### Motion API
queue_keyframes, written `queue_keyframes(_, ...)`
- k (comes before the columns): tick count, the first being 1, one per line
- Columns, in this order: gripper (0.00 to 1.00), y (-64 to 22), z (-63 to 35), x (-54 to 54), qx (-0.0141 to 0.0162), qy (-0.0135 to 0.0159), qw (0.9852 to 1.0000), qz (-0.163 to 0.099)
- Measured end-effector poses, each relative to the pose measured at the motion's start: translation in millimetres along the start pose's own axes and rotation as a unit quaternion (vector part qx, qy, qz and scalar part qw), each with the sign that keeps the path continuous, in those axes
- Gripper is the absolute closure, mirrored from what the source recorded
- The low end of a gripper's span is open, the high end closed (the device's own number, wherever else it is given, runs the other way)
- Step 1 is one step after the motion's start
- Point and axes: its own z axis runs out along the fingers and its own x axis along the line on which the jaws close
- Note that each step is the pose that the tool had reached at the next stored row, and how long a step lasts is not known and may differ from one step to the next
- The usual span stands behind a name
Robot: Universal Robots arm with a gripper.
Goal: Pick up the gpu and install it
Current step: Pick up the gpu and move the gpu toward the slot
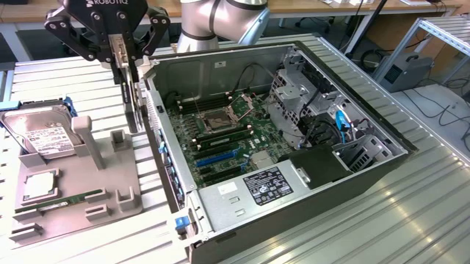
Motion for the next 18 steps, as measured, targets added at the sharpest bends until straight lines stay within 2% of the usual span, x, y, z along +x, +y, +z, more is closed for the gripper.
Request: queue_keyframes(18, 0.73, 0.7, 0.3, -9.3, 0.0000, 0.0000, 1.0000, 0.000)
